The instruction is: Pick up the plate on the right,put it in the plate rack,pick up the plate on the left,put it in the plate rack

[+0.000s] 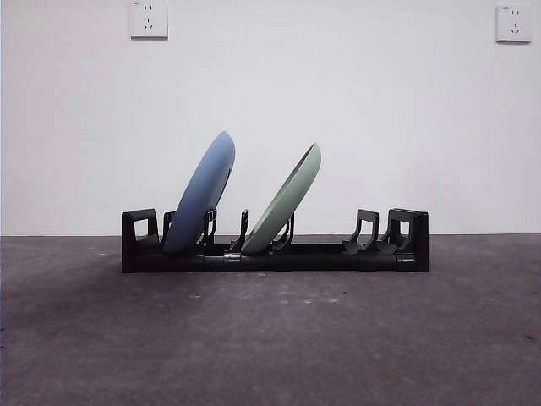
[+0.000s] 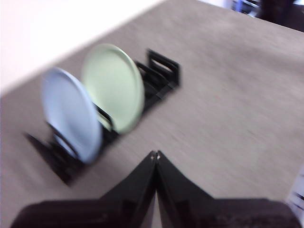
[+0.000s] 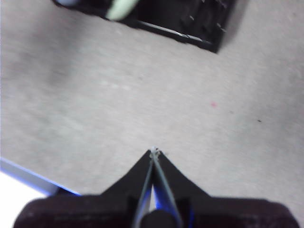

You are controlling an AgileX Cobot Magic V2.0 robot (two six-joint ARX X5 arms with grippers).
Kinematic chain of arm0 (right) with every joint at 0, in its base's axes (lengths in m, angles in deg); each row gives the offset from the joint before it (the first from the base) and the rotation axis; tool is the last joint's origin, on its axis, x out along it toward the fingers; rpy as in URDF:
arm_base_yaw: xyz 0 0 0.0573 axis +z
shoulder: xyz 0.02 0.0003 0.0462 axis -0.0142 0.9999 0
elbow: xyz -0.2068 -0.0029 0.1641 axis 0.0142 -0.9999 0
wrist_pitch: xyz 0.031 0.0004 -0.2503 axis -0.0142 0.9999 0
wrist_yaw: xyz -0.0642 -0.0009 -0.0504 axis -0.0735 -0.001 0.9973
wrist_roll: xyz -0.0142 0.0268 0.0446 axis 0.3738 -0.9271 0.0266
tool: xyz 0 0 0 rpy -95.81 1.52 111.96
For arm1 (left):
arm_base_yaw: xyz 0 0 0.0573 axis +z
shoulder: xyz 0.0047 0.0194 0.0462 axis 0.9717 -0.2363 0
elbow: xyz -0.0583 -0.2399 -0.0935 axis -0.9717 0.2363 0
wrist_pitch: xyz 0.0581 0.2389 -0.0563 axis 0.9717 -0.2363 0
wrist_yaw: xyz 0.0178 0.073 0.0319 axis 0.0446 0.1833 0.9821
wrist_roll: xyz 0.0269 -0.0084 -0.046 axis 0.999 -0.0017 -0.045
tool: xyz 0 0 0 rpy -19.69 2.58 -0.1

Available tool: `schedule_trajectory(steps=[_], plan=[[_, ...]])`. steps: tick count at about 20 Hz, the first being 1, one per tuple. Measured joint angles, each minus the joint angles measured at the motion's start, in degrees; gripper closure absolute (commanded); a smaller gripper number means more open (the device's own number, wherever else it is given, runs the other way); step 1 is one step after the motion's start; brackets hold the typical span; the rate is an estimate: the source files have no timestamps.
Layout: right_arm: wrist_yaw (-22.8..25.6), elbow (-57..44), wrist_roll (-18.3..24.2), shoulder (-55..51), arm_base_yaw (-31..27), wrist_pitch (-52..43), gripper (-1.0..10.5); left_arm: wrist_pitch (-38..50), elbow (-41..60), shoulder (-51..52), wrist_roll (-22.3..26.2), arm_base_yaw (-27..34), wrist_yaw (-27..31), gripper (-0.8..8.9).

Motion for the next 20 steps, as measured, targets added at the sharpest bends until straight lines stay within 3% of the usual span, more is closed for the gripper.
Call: schedule_trajectory(steps=[2, 4, 6, 9, 14, 20], plan=[[1.68, 0.00, 0.02, 1.92, 0.00, 0.00, 9.5, 6.75, 1.40, 0.98, 4.66, 4.57, -0.59, 8.14], [2.78, 0.00, 0.00, 3.67, 0.00, 0.00, 9.5, 15.93, 6.34, 4.15, 8.09, 12.28, -6.40, 8.14], [3.15, 0.00, 0.00, 5.31, 0.00, 0.00, 9.5, 26.40, 15.41, 9.40, 9.60, 20.11, -13.70, 8.14], [3.15, 0.00, 0.00, 7.06, 0.00, 0.00, 9.5, 37.90, 31.82, 18.95, 10.25, 27.58, -14.05, 8.14], [3.15, 0.00, 0.00, 8.07, 0.00, -0.02, 9.5, 41.31, 53.24, 32.61, 9.79, 33.53, -11.34, 8.14], [3.15, 0.00, 0.02, 8.07, 0.00, -8.96, 9.5, 41.51, 64.57, 42.51, 5.18, 36.48, -10.49, 8.14]])
